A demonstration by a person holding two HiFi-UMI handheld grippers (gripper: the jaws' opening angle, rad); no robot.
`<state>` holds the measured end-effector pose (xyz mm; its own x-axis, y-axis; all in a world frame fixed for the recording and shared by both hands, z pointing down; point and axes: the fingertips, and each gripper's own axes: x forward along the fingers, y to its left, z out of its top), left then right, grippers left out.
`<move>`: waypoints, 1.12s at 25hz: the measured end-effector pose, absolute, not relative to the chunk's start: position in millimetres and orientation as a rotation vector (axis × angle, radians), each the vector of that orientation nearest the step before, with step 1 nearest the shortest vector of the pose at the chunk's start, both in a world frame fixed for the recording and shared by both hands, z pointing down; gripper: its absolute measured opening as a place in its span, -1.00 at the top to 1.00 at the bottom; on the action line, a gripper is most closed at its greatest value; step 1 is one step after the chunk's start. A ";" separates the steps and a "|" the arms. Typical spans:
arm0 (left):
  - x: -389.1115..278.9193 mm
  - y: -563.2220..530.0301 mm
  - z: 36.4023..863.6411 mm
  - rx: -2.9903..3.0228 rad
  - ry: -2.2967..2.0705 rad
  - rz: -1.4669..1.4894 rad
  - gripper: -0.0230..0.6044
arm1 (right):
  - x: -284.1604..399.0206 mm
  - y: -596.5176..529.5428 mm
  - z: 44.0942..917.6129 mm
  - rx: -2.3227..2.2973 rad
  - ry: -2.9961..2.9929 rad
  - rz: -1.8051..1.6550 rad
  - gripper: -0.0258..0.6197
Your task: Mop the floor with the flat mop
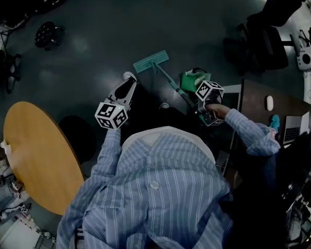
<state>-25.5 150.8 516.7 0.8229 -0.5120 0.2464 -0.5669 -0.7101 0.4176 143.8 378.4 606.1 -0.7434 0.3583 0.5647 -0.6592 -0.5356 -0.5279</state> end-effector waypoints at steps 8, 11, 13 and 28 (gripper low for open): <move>-24.0 146.0 514.4 2.534 -0.791 0.149 0.72 | 136.3 372.4 605.7 0.515 -1.042 2.286 0.89; -23.3 147.9 514.5 2.532 -0.799 0.150 0.72 | 135.8 370.6 607.8 0.496 -1.066 2.302 0.89; -20.6 150.0 514.5 2.531 -0.805 0.151 0.72 | 138.1 371.5 607.7 0.495 -1.072 2.308 0.89; -22.6 162.9 513.9 2.525 -0.822 0.145 0.72 | 135.8 378.0 608.8 0.488 -1.081 2.322 0.88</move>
